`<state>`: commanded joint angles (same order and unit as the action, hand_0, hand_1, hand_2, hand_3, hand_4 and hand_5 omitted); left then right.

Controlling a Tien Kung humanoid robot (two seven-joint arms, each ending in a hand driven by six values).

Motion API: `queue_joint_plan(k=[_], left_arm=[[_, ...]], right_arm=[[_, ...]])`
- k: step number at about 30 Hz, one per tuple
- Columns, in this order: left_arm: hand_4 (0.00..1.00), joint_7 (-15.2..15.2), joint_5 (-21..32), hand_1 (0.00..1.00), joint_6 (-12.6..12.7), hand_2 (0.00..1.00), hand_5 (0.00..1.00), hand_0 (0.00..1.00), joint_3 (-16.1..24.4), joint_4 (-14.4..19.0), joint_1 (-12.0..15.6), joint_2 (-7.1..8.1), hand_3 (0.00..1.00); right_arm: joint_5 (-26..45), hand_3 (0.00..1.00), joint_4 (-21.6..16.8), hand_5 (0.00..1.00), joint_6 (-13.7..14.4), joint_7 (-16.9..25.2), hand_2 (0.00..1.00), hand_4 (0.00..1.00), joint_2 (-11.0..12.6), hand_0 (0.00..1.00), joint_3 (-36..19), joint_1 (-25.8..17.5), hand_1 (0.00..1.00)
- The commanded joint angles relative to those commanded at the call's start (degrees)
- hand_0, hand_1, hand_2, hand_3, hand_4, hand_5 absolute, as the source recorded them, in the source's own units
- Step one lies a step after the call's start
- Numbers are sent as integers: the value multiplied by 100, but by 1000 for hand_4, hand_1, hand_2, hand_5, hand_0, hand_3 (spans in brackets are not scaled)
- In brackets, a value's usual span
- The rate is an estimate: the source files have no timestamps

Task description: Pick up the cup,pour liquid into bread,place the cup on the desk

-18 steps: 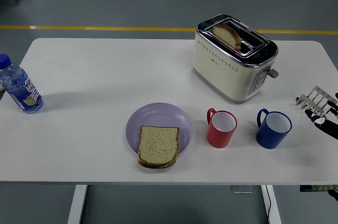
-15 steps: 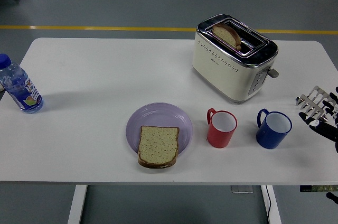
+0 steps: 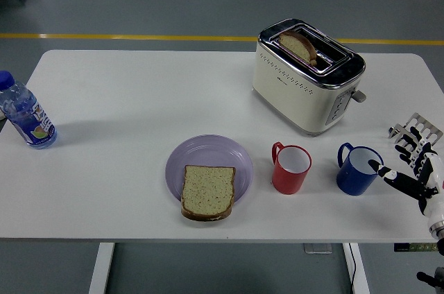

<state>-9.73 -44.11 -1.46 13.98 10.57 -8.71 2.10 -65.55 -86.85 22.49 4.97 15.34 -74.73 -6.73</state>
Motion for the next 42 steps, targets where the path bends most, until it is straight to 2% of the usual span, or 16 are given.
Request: queue_joint_plan(k=[10, 24, 42], left_arm=[[405, 6, 2, 740, -7, 741, 998, 670, 4, -1, -3, -8, 638], [406, 13, 4, 740, -23, 741, 998, 671, -50, 1, 19, -15, 638], [405, 11, 10, 740, -35, 741, 998, 671, -6, 3, 1, -19, 638]], right_arm=[[-34, 970, 526, 108, -75, 46, 931, 998, 4, 931, 100, 39, 848], [-172, 967, 672, 153, -129, -70, 929, 998, 21, 925, 252, 1, 846], [-37, 962, 1011, 183, 6, -71, 927, 998, -150, 925, 452, 381, 848]])
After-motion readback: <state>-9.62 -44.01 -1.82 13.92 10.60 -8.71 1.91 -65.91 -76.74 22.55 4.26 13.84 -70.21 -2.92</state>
